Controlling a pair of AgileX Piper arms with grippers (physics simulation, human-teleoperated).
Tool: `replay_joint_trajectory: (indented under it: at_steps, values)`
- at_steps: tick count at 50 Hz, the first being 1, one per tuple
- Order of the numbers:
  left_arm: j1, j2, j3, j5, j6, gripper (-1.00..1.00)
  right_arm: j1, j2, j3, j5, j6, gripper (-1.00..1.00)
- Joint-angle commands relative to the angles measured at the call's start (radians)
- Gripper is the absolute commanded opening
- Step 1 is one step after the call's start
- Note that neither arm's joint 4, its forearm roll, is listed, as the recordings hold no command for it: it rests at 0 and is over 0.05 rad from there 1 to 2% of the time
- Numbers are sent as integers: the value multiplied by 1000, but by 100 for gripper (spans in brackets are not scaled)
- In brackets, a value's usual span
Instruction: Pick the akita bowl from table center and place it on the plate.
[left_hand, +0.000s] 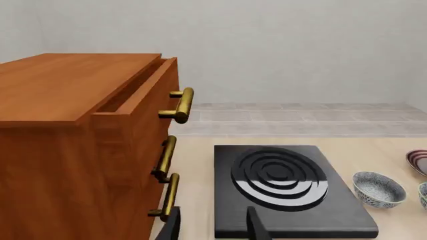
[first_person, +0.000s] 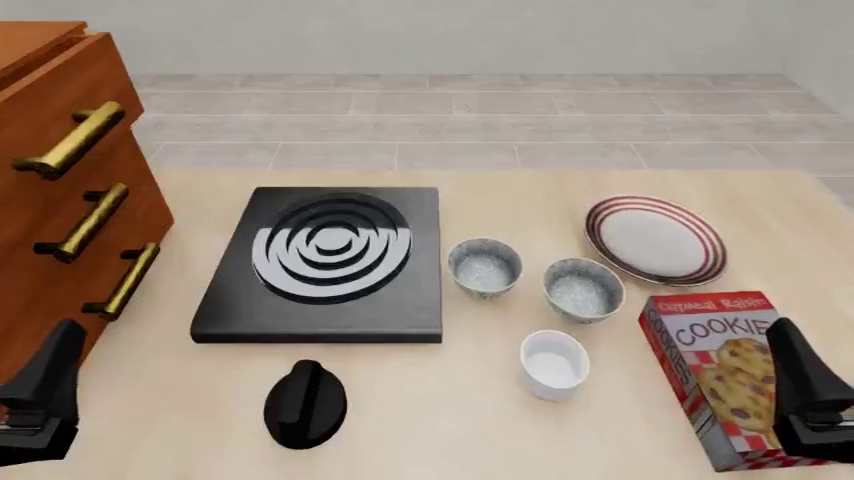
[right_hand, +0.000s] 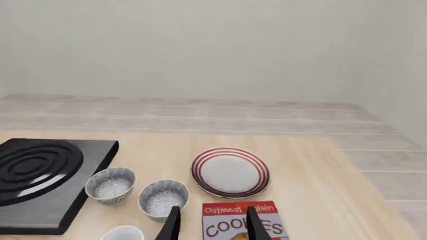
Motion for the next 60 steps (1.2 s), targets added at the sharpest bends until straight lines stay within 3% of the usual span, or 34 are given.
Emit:
replay_joint_trajectory:
  at_steps: [1,15,29,37,41,45,50,60]
  values:
    - [0,5,-2,-2,0,100,12,-27,-4,19,44,100]
    - [0,5,-2,-2,0,100,42,58,-36,-9,31,100]
    - [0,5,-2,-2,0,100,89,99,-230,146,35,100]
    - [0,5,-2,-2,0,100,141,183,-288,153,20,100]
    - [0,5,-2,-2,0,100,207,268,-321,149,8,100]
    - [0,5,-2,-2,0,100,238,355,-334,126,-13,100]
    - [0,5,-2,-2,0,100,288,473,-386,135,-98,100]
    - [0,5,-2,-2,0,100,360,633,-483,174,-204,100]
